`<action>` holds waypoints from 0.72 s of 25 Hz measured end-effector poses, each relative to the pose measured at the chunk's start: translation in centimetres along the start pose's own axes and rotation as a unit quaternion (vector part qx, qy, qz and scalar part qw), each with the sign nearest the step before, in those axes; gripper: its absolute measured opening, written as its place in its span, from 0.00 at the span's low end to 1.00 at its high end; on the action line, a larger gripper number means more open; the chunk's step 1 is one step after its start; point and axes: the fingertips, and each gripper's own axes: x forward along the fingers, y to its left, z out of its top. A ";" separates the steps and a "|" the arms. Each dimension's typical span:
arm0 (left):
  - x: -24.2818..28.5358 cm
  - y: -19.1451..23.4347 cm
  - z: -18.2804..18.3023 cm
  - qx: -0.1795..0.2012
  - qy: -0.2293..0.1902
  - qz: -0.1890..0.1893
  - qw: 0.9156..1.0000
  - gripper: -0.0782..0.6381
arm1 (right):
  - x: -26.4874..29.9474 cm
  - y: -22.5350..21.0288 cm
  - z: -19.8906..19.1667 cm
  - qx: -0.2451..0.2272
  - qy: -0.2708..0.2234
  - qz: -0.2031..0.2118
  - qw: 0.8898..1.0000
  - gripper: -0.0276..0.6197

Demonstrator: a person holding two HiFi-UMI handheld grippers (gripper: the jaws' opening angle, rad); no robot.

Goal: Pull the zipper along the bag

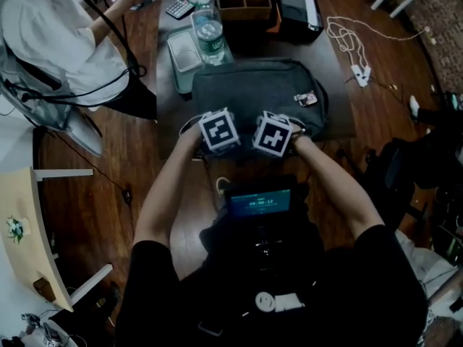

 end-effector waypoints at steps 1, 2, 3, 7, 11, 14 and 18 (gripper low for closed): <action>-0.1 0.1 0.0 -0.002 -0.004 0.002 1.000 0.13 | 0.1 -0.1 0.3 -0.008 0.007 -0.003 1.000 0.06; -0.1 0.2 0.1 -0.002 -0.007 0.005 1.000 0.13 | 0.3 -0.2 0.5 -0.014 0.016 -0.005 1.000 0.07; 0.0 0.2 0.3 -0.001 -0.009 0.007 1.000 0.13 | 0.6 -0.2 0.5 -0.017 0.026 -0.005 1.000 0.08; 0.6 0.0 -0.1 0.005 0.006 0.007 1.000 0.13 | 1.5 -0.2 -0.2 -0.018 0.043 -0.007 0.999 0.09; 0.6 0.1 0.1 0.000 -0.001 -0.002 1.000 0.13 | 1.0 -0.8 -1.0 0.006 0.046 -0.001 0.999 0.07; 0.4 0.1 0.4 -0.008 -0.017 -0.003 1.000 0.12 | 0.4 -0.4 -1.9 0.025 0.058 0.027 0.998 0.06; 0.0 0.2 0.4 -0.007 -0.016 0.007 1.000 0.12 | -0.1 -1.1 -1.2 -0.007 0.055 0.026 0.998 0.06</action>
